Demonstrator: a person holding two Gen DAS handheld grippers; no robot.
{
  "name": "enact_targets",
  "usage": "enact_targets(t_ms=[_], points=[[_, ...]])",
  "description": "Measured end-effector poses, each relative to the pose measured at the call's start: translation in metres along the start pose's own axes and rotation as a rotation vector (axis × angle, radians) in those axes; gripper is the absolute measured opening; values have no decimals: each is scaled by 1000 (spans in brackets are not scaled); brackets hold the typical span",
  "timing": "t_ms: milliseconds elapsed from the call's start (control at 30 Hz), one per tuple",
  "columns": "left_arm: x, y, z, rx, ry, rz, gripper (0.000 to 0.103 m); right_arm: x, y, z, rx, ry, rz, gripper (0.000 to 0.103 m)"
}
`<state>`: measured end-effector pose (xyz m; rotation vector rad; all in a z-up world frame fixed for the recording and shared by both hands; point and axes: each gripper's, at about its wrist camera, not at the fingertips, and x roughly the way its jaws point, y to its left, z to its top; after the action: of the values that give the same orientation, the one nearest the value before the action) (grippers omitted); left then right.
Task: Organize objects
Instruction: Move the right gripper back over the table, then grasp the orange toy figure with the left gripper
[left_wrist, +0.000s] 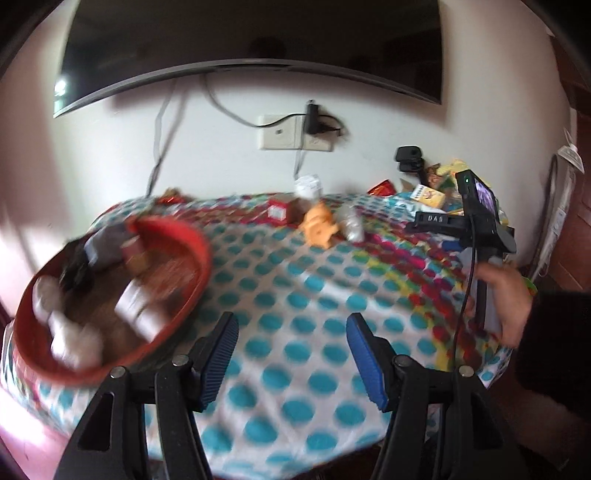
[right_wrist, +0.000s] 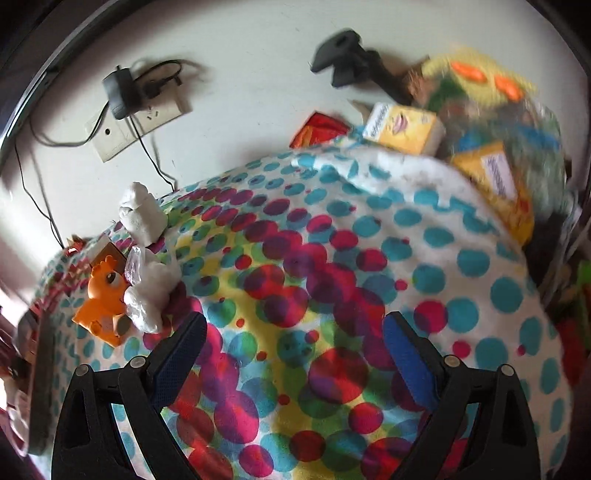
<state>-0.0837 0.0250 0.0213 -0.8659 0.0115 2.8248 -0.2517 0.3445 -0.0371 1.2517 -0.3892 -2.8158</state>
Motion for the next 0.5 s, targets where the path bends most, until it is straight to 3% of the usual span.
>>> enact_targets(t_ms=[67, 267, 500], points=[[24, -12, 26, 27, 4, -19, 62, -3, -6, -3, 35, -3, 62, 95], [122, -33, 86, 38, 105, -31, 62, -1, -11, -7, 58, 2, 111, 98], [207, -36, 109, 54, 222, -8, 62, -1, -16, -7, 77, -4, 138, 98]])
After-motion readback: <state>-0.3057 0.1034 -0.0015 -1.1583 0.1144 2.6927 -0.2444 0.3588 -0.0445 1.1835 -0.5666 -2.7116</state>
